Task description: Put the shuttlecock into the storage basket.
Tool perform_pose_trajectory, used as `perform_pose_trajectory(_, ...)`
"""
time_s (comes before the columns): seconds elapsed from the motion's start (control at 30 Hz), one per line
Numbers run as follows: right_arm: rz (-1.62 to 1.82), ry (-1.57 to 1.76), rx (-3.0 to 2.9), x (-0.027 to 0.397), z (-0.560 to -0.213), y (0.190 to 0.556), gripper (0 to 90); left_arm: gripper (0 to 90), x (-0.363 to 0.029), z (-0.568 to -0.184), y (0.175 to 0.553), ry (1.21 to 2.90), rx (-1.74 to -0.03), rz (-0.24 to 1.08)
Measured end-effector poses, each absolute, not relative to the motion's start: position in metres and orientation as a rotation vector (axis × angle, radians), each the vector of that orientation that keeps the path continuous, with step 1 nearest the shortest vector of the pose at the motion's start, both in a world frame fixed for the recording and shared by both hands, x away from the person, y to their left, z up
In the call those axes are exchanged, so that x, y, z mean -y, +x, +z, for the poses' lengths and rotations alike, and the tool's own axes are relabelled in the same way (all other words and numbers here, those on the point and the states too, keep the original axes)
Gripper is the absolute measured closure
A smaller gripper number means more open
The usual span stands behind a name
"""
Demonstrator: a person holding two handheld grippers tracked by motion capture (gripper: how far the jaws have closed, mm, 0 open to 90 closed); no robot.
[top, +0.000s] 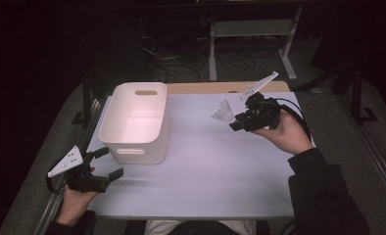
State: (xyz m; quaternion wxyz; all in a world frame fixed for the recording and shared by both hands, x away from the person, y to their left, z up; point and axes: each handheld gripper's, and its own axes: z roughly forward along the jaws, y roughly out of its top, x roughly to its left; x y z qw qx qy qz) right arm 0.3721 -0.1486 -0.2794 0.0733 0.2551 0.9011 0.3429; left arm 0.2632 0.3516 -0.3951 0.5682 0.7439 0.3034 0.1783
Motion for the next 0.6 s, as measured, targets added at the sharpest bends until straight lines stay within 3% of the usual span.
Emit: perform_pose_trajectory(0.6, 1.08, 0.696, -2.704, 0.129, -0.266, 0.377, 64.3, 0.4, -0.352, -0.395, 0.263, 1.746, -0.713, 0.42)
